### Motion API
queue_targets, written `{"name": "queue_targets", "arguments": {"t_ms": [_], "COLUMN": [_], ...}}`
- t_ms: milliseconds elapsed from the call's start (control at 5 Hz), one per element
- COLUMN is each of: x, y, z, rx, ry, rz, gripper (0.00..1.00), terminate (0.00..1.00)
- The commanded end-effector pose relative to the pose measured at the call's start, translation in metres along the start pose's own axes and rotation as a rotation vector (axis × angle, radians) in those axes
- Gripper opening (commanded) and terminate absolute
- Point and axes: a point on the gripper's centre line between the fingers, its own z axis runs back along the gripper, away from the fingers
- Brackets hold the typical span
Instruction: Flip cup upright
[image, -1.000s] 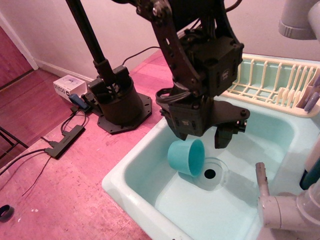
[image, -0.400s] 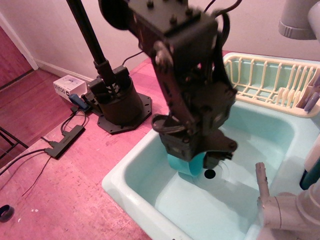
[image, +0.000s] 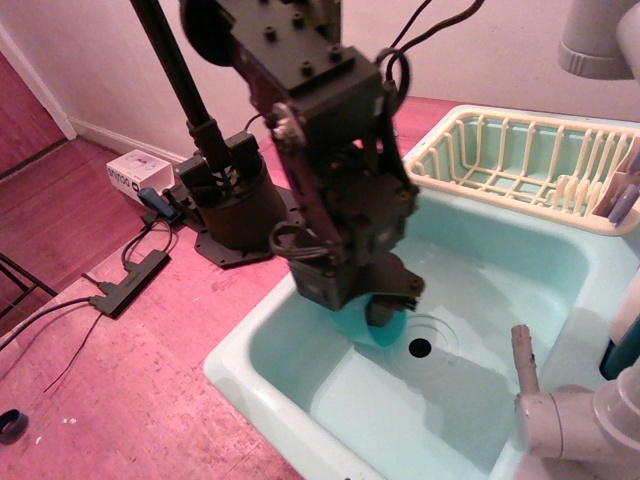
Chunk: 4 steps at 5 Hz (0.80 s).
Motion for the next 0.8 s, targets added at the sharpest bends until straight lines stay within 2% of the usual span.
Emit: {"name": "queue_targets", "arguments": {"t_ms": [0, 400, 600], "x": [0.000, 0.011, 0.020], "y": [-0.009, -0.003, 0.003], "z": [0.011, 0.010, 0.005], "rx": [0.043, 0.089, 0.181], "ry": [-0.015, -0.043, -0.085], "rz": [-0.008, 0.038, 0.089], "gripper": [0.00, 0.00, 0.00], "terminate": [0.00, 0.00, 0.00]}}
